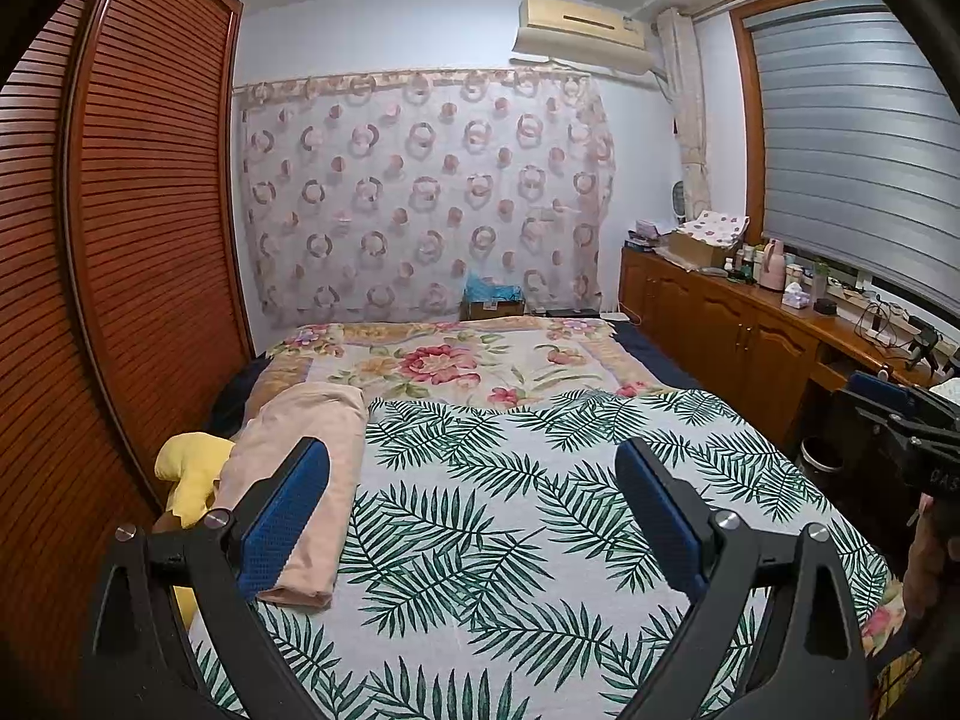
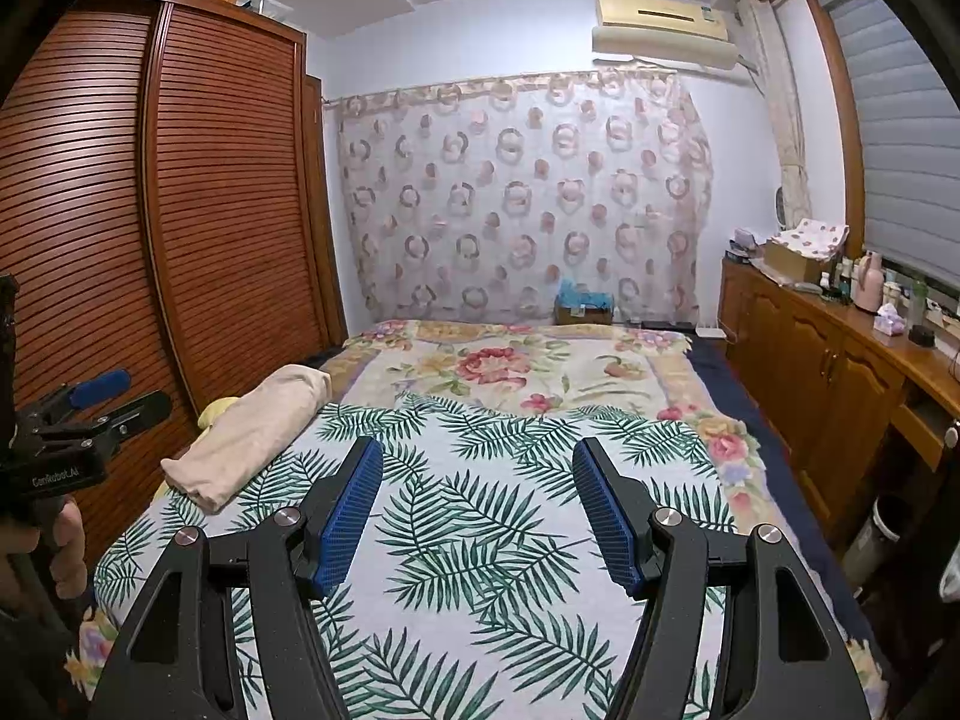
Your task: Fold small clothes
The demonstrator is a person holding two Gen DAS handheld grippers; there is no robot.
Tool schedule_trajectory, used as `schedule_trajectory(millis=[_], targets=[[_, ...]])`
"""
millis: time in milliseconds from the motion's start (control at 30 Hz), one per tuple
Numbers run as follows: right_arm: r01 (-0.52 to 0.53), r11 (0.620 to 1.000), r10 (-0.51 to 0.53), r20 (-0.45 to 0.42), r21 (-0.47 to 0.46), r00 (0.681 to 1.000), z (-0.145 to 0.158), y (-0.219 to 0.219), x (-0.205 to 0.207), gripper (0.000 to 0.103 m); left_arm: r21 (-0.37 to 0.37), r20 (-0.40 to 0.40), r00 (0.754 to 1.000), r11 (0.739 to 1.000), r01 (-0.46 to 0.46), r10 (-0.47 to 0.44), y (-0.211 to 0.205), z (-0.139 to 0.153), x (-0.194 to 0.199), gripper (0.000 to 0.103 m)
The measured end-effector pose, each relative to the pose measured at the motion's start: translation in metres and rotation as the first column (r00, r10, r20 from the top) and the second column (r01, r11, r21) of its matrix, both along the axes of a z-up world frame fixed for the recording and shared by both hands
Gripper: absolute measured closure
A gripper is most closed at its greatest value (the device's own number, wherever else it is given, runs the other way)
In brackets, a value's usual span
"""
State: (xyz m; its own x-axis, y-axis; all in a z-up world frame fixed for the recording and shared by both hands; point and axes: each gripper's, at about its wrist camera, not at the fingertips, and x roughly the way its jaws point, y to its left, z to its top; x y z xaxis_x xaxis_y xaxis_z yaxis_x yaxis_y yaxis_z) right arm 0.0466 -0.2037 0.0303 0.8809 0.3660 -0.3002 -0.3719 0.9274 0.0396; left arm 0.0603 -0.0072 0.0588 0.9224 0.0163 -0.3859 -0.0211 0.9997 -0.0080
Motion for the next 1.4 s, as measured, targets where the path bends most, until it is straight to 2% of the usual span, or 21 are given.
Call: schedule_trajectory(millis=[1400], targets=[[-0.007,1.0,0.007,0.009,0.0,1.0,-0.002,-0.0055,0.0011,0.035,0.001,0.004,1.0,1.0,0.0,0.0,-0.0043,-0.0011,-0.0042,0.006]])
